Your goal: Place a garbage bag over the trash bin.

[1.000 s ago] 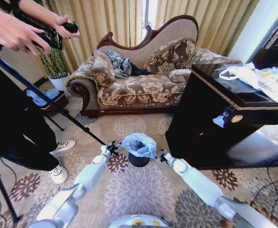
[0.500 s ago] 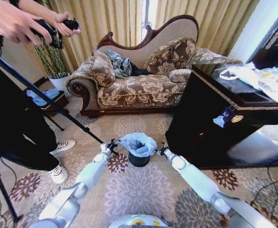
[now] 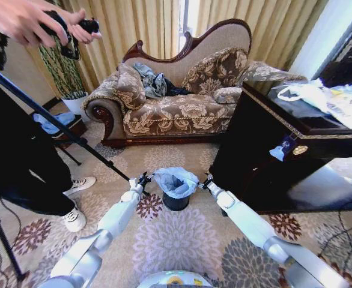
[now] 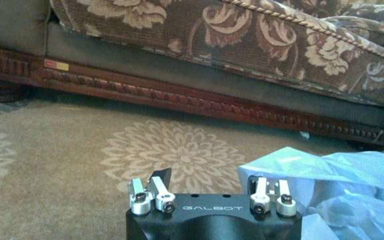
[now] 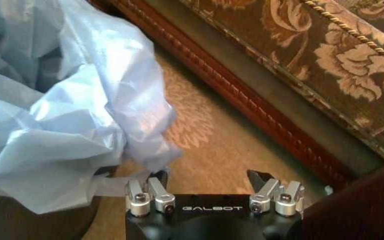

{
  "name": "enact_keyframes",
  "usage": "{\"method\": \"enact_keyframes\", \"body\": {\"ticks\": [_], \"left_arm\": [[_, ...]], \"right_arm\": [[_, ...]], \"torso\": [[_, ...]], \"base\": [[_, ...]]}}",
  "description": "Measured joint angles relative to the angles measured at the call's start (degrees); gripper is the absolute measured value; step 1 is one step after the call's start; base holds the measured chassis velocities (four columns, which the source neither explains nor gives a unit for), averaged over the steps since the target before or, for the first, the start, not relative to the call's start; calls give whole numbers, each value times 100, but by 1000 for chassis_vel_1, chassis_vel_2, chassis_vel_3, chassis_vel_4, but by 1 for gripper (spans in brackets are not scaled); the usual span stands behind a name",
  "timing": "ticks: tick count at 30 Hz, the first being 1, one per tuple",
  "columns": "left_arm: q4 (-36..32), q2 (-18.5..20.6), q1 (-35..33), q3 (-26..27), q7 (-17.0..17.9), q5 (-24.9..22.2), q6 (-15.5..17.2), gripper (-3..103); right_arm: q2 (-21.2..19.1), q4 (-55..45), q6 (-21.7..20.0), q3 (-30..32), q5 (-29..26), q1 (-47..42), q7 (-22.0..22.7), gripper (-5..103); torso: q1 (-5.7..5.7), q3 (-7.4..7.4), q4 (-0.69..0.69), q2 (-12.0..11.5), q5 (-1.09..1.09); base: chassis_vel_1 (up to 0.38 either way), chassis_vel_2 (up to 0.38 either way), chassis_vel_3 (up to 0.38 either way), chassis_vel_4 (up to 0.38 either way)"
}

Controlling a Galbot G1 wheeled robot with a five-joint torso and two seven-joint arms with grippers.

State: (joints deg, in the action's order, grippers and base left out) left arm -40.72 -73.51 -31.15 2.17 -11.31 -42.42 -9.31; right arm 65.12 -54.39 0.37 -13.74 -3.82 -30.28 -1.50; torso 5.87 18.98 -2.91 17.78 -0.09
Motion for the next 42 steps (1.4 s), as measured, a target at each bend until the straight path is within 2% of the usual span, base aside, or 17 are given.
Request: {"method": "enact_keyframes", "body": {"ticks": [6, 9, 16, 37, 42], "left_arm": [[167, -59, 114, 17, 0, -27, 11, 70], [240, -115, 176, 26, 1, -35, 27, 70], [204, -131, 186, 9, 16, -34, 58, 70], [105, -70, 71, 46, 54, -65, 146, 70], [-90, 9, 26, 135, 20, -185, 174, 70]], "right_arm": [[104, 178, 105, 1, 55, 87, 46, 76], [255, 444, 262, 7, 121, 237, 99, 80], [419, 697, 372, 7, 190, 451, 162, 80], [726, 1504, 355, 174, 619, 788, 102, 83], [755, 1614, 617, 173, 535, 793, 27, 83]], "torso": [[0, 0, 0, 0, 0], [0, 0, 0, 0, 0], [0, 0, 0, 0, 0], [-1, 0, 0, 0, 0], [-1, 0, -1, 0, -1]], "base": [[0, 0, 0, 0], [0, 0, 0, 0], [0, 0, 0, 0], [0, 0, 0, 0], [0, 0, 0, 0]]}}
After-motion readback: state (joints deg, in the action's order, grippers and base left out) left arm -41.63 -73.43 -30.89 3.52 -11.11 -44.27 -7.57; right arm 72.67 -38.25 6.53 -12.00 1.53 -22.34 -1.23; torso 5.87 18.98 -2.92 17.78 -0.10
